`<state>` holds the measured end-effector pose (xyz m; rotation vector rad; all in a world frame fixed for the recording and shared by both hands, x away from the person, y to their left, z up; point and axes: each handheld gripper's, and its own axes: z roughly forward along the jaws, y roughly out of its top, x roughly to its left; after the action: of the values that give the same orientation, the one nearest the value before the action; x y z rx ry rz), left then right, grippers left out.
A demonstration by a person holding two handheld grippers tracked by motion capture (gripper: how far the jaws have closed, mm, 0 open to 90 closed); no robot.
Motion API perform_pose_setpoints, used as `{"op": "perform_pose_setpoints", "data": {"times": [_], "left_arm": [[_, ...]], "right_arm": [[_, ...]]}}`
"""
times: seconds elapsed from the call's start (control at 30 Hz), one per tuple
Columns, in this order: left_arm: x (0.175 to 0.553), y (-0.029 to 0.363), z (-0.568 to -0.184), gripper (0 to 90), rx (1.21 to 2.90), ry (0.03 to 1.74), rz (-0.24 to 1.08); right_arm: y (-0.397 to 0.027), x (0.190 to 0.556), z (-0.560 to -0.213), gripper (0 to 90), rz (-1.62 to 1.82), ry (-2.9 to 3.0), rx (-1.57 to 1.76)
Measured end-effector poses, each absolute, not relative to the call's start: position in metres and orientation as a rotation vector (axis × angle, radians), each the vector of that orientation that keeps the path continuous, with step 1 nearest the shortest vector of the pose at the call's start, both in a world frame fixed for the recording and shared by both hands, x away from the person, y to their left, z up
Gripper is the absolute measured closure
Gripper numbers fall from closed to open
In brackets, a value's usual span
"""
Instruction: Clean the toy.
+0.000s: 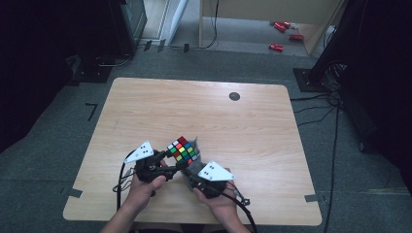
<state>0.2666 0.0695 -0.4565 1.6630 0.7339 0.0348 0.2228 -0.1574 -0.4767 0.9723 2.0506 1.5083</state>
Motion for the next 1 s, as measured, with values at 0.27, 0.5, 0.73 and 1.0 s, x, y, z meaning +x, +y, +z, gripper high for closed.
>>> {"op": "perform_pose_setpoints", "data": {"times": [0.27,0.5,0.73,1.0], "left_arm": [[0.266,0.067,-0.458,34.4,1.668,0.739,0.028],[0.267,0.069,-0.458,34.4,1.667,0.74,0.032],[0.267,0.067,-0.46,34.3,1.679,0.743,0.03],[0.266,0.069,-0.456,34.3,1.666,0.743,0.036]], "right_arm": [[-0.143,0.215,-0.479,67.0,1.539,2.117,0.927],[-0.15,0.219,-0.478,66.4,1.536,2.087,0.971],[-0.153,0.22,-0.479,65.7,1.54,2.069,1.015],[-0.144,0.214,-0.476,65.1,1.535,2.089,0.97]]}}
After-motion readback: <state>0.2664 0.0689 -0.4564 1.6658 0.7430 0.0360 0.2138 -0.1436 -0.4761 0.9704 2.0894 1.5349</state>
